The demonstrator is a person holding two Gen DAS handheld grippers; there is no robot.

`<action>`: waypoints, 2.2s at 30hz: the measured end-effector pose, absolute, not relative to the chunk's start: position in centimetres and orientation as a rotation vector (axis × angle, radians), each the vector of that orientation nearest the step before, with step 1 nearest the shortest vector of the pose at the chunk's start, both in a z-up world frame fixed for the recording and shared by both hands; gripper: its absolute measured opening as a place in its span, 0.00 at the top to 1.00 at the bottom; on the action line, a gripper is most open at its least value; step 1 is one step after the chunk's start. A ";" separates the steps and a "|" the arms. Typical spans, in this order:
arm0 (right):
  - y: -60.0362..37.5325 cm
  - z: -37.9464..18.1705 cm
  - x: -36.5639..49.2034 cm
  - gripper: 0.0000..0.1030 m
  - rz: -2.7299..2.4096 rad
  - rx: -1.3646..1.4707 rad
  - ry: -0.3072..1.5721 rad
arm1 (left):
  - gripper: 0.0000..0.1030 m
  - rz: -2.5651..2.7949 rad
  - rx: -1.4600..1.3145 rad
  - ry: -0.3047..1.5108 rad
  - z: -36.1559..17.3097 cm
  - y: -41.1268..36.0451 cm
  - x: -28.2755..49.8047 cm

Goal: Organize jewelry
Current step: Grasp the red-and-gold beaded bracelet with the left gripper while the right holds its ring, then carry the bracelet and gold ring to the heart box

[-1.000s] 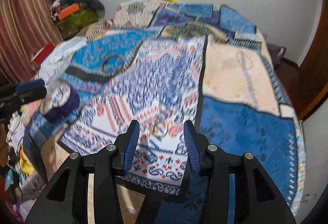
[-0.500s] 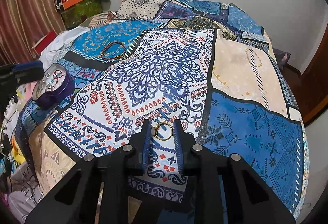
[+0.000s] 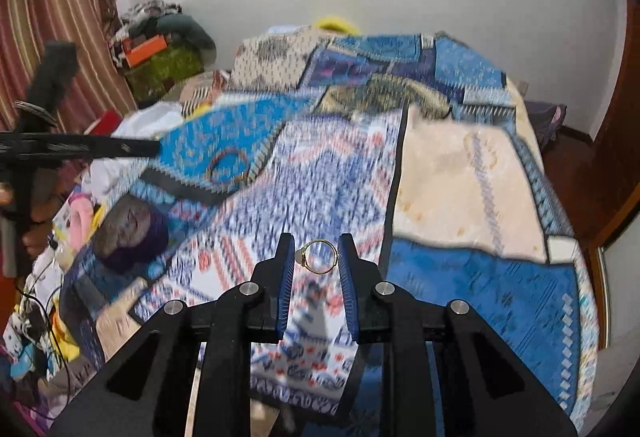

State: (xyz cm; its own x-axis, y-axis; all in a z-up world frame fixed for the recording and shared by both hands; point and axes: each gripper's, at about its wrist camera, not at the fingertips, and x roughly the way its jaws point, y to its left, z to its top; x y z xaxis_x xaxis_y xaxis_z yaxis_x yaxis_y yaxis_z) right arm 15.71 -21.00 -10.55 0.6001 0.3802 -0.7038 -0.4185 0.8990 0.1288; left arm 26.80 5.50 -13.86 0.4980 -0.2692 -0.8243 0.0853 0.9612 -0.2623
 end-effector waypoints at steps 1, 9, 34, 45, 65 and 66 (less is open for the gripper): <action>-21.0 -10.1 16.0 0.81 0.463 -0.046 0.790 | 0.55 -0.210 -0.195 1.037 -14.0 5.6 27.3; -21.1 -9.3 18.6 0.81 0.444 -0.025 0.746 | 0.55 -0.175 -0.147 1.187 -18.0 5.2 32.0; -20.6 -10.2 17.9 0.81 0.445 -0.023 0.787 | 0.94 -0.129 -0.031 1.135 -17.4 4.0 32.0; -17.2 -7.5 15.7 0.81 0.520 -0.043 0.726 | 0.94 -0.131 -0.045 1.029 -11.1 6.7 24.0; -6.9 -6.8 13.0 0.81 0.709 -0.127 0.709 | 0.94 -0.172 -0.087 1.044 -12.8 8.9 16.8; -6.4 -7.0 13.0 0.81 0.717 -0.131 0.714 | 0.94 -0.176 -0.099 1.049 -13.2 9.1 16.8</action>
State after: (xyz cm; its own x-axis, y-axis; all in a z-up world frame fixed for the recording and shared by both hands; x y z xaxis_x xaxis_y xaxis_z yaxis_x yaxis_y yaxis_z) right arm 13.03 -6.44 -7.03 0.5315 0.5559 -0.6391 -0.6414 0.7569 0.1250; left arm 16.80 9.09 -13.24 0.4863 -0.1915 -0.8526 0.0973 0.9815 -0.1649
